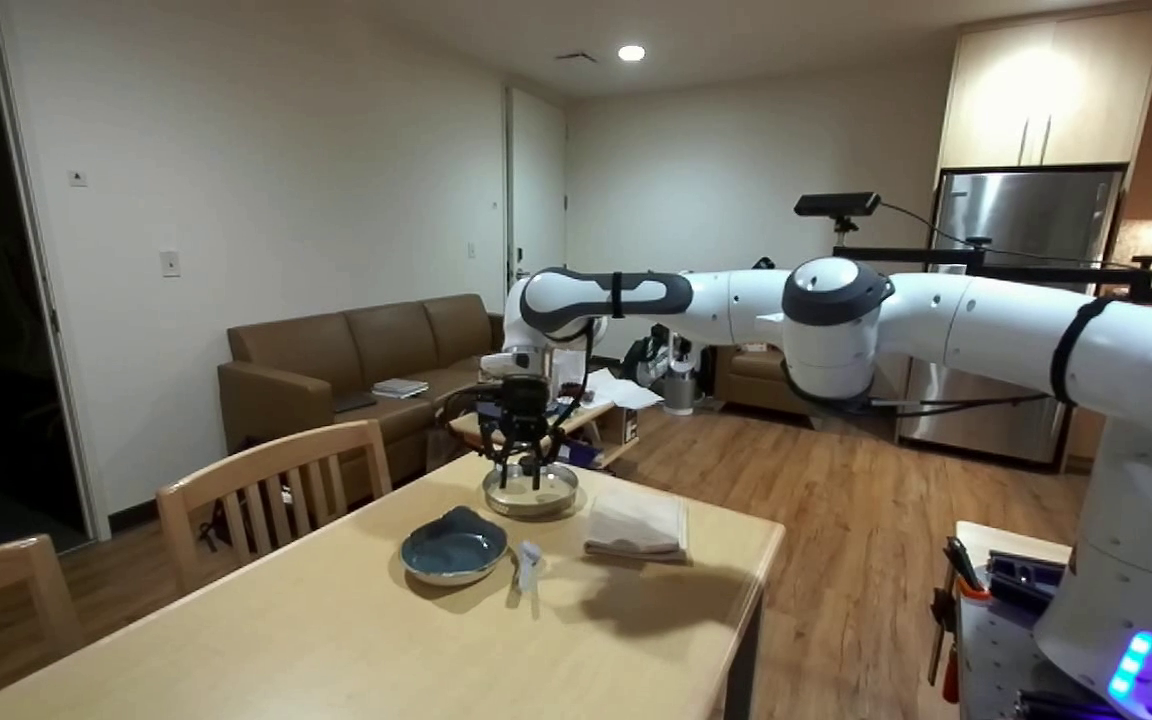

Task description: Place the spoon on the blue dish

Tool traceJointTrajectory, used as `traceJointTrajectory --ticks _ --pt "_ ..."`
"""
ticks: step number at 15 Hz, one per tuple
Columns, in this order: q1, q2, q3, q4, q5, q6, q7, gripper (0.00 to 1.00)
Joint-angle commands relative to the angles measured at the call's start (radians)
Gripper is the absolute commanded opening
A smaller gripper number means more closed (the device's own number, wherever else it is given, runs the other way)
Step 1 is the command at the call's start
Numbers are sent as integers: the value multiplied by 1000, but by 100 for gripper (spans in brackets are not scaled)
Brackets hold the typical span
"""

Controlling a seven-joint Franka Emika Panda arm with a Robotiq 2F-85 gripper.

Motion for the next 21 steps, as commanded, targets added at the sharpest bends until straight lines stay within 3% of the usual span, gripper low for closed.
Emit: traceJointTrajectory --ticks 1,3,5,10,16,21 --pt "-27 0 -10 -22 61 12 23 85" --pt "-30 1 -19 -25 77 37 7 98" --pt "-11 1 -46 -1 36 42 -3 100" --pt "52 -40 -105 1 -40 93 -3 100" --pt "145 -90 -158 -11 -182 236 -49 100" --pt "200 -82 -225 -2 -298 417 20 100"
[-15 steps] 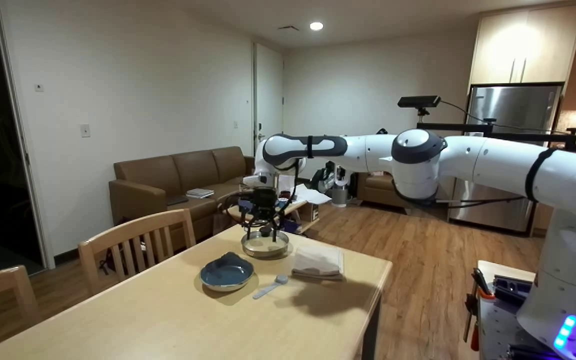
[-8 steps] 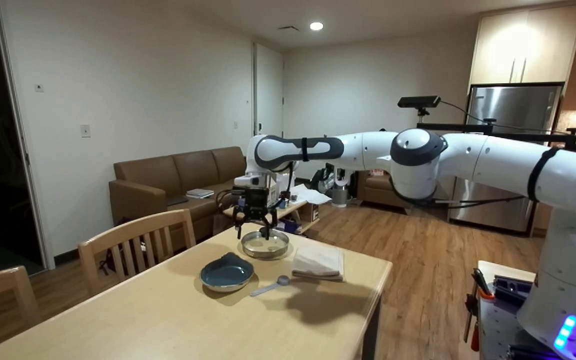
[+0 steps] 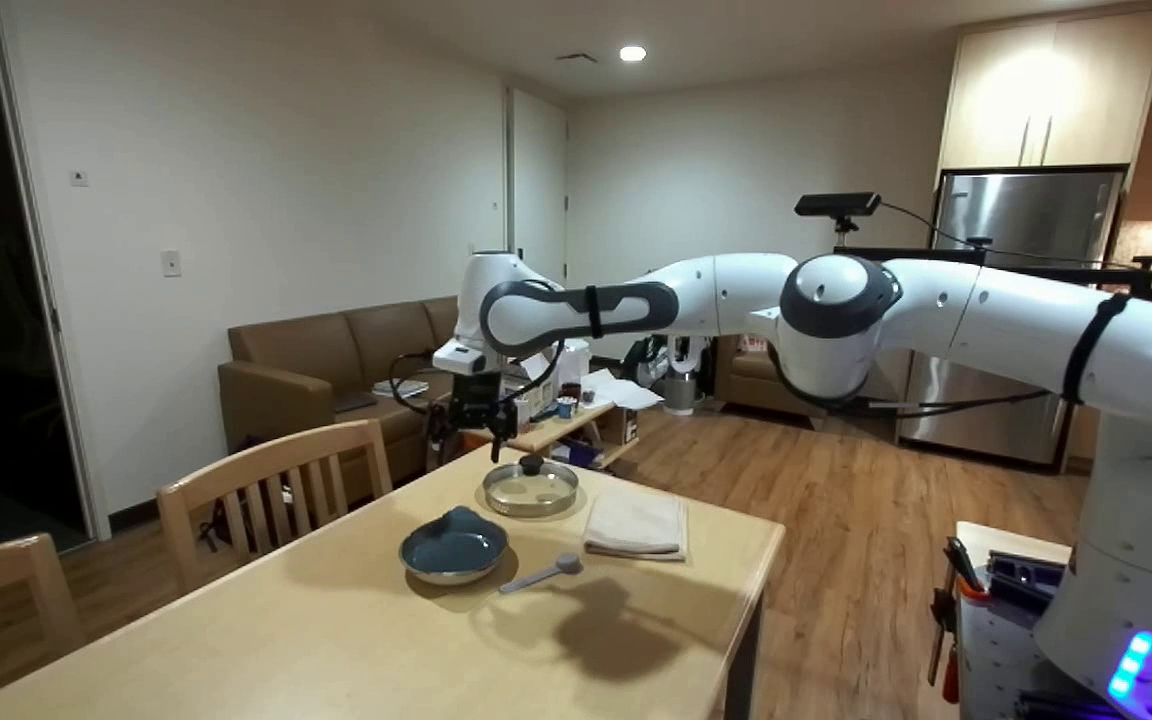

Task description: Place the spoon on the blue dish

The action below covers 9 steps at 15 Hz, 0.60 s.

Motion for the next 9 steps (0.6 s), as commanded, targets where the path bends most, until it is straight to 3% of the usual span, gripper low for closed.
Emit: traceJointTrajectory --ticks 1,4,9 --pt "22 -5 -51 -4 -76 111 54 100" --pt "7 -2 -34 -22 -40 98 89 100" --pt "-59 1 86 -65 123 -43 64 100"
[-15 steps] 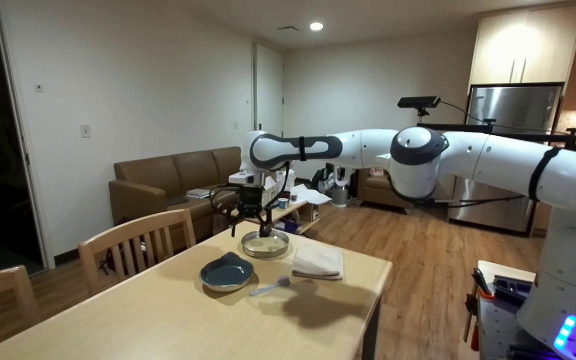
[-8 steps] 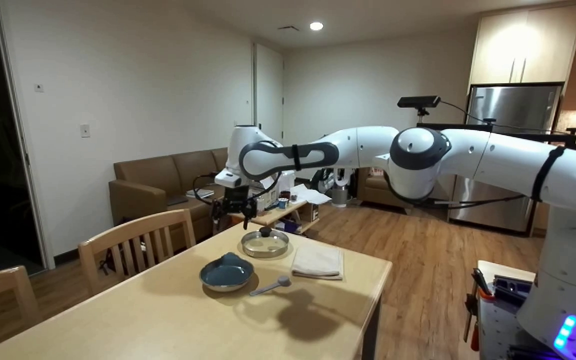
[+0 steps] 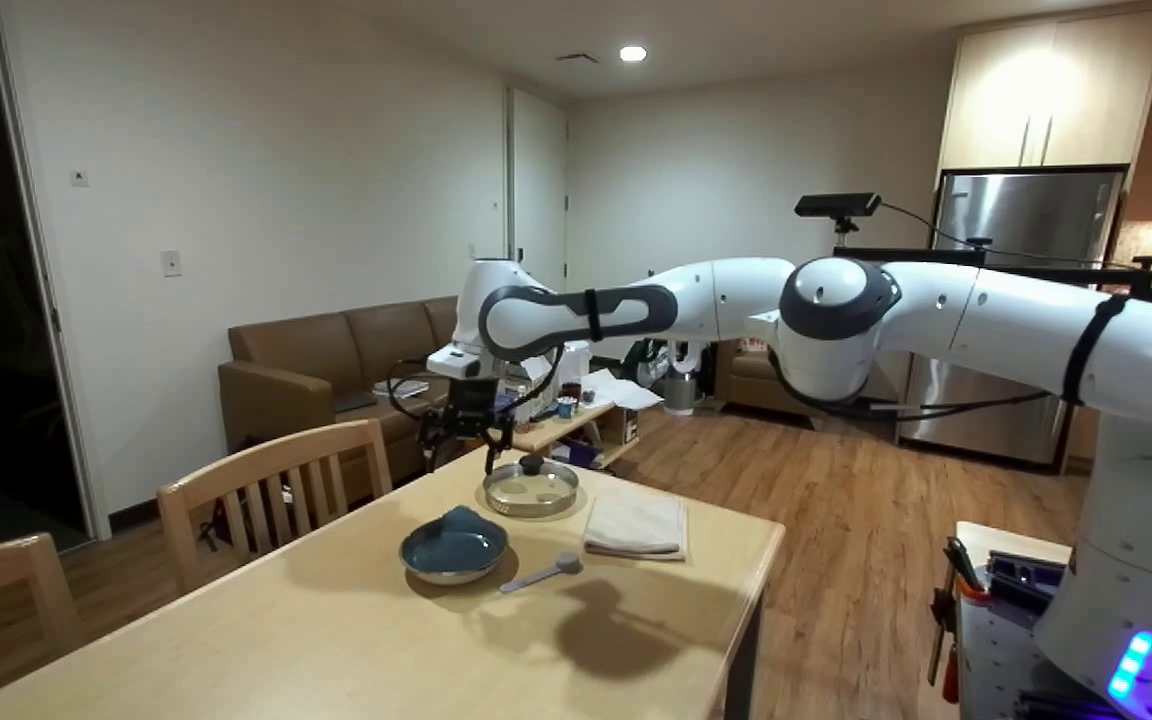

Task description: Place the spoon on the blue dish

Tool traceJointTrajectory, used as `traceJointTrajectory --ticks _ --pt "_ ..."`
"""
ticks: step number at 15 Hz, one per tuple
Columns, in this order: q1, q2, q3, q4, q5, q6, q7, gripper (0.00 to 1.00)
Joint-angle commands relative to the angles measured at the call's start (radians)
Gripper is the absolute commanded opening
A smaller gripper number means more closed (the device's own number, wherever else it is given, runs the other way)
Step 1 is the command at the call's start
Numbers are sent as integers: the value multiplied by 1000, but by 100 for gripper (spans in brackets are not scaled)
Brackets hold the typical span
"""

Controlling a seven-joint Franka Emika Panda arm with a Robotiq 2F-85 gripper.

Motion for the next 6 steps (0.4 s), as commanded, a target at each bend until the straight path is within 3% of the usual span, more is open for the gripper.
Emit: traceJointTrajectory --ticks 1,3,4,6 --pt "-69 -13 91 -58 100 -96 -12 100" --pt "-92 -9 116 -61 146 -146 35 100" --pt "-47 0 73 -18 105 -116 7 100" --pt "-66 0 90 -25 127 -135 10 100"
